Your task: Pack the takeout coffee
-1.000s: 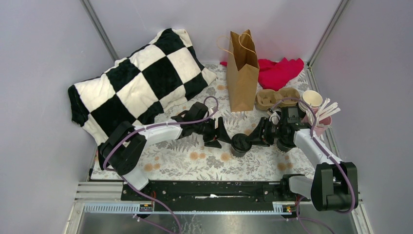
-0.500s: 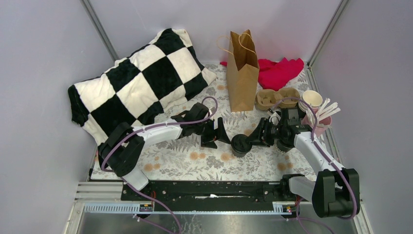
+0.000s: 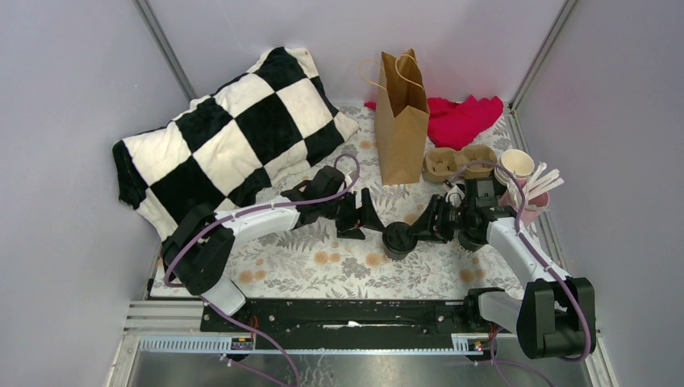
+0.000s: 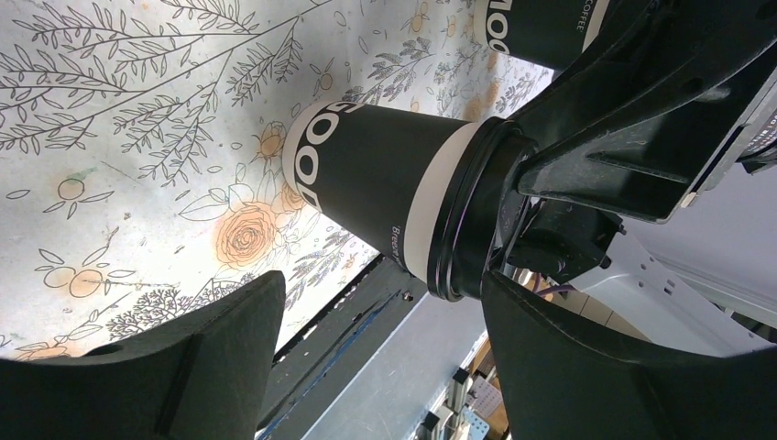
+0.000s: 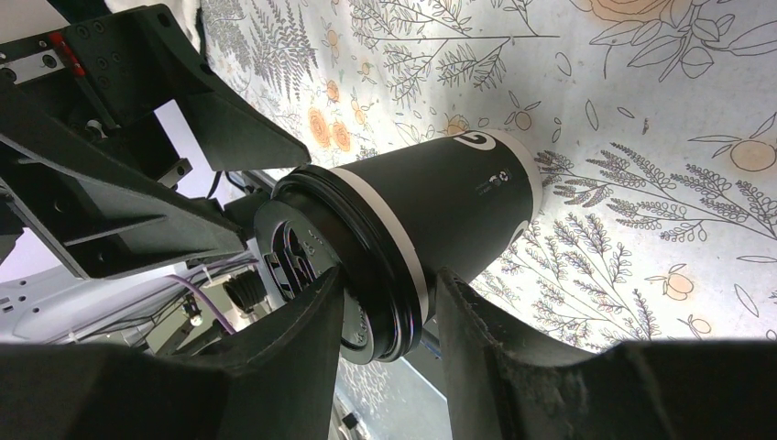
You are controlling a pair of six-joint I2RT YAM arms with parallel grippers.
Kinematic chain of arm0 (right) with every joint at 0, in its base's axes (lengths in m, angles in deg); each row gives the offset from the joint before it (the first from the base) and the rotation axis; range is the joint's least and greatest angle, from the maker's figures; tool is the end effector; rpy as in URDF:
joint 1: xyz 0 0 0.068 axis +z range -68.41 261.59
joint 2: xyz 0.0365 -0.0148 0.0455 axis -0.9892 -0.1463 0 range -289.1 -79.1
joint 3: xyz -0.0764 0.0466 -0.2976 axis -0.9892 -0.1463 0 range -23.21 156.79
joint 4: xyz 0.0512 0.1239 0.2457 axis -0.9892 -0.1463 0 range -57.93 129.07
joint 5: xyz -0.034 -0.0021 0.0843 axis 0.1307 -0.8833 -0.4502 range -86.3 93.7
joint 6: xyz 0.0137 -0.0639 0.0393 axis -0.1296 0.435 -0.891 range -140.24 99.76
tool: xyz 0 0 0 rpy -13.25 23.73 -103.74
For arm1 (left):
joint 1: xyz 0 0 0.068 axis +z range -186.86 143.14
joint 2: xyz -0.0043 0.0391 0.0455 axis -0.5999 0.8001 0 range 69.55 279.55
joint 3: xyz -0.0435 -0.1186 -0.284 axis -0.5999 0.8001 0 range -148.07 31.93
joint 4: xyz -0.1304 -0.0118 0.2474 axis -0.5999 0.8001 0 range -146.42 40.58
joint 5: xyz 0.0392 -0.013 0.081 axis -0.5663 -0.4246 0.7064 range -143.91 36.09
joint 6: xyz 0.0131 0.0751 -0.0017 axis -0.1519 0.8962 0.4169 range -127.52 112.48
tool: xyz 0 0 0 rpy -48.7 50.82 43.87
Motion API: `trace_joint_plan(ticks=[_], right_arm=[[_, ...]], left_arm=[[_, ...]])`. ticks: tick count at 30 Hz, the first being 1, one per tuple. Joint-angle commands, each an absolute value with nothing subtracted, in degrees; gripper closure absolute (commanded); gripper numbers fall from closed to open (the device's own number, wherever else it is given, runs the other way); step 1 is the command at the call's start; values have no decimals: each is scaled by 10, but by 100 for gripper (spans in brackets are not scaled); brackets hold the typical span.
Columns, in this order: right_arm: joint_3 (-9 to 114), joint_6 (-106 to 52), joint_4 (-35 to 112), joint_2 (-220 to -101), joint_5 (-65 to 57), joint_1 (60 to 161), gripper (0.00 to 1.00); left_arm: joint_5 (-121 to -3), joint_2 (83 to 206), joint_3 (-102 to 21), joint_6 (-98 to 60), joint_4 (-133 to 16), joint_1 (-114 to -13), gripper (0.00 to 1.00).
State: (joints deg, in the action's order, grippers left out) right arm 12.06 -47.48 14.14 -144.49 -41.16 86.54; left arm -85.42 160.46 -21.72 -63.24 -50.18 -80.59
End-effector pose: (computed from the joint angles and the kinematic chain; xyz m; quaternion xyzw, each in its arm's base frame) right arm 0.2166 0.0645 0.2101 0.0580 0.8872 0.4266 0.1658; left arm 0.2407 -0.2770 0.2152 0.0142 0.8906 -0.4511 0.0553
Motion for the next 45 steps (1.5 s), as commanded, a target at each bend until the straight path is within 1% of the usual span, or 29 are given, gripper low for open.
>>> trace_joint_plan(ticks=[1,9,15,20,24,30,35,39,42,45], right_arm=[[115,-463,129,-1452,-380,870,53],[116,-463,130,-1456,-380,870,53],[119,-463,133,-1461,-380,870,53],[111,-470,136,-1460,-374,870,53],[91,-491,151,-1451,-367,871,53],[56,-534,176,-1451,-335,870,55],[43,-549,175,-1442,-294,870,54],[42,-550,176,-1440,-291,870,54],[52,-542,171,-1444,-293,870,54],[66,-536,173,-1447,-314,870,53]], left_arm=[[-861,1609,-228,-631,-526,-809,19],[-863,1627,-219,-632,-539,-822,21],[-852,1639,-211,-624,-528,-822,23],[-784,1650,-214,-582,-448,-830,30],[-729,1656,-198,-549,-409,-848,32],[-700,1681,-165,-541,-428,-867,34],[-668,1682,-110,-541,-435,-868,37],[-642,1690,-77,-523,-429,-868,38],[-620,1685,-85,-506,-413,-869,38],[-628,1664,-136,-483,-375,-868,36]])
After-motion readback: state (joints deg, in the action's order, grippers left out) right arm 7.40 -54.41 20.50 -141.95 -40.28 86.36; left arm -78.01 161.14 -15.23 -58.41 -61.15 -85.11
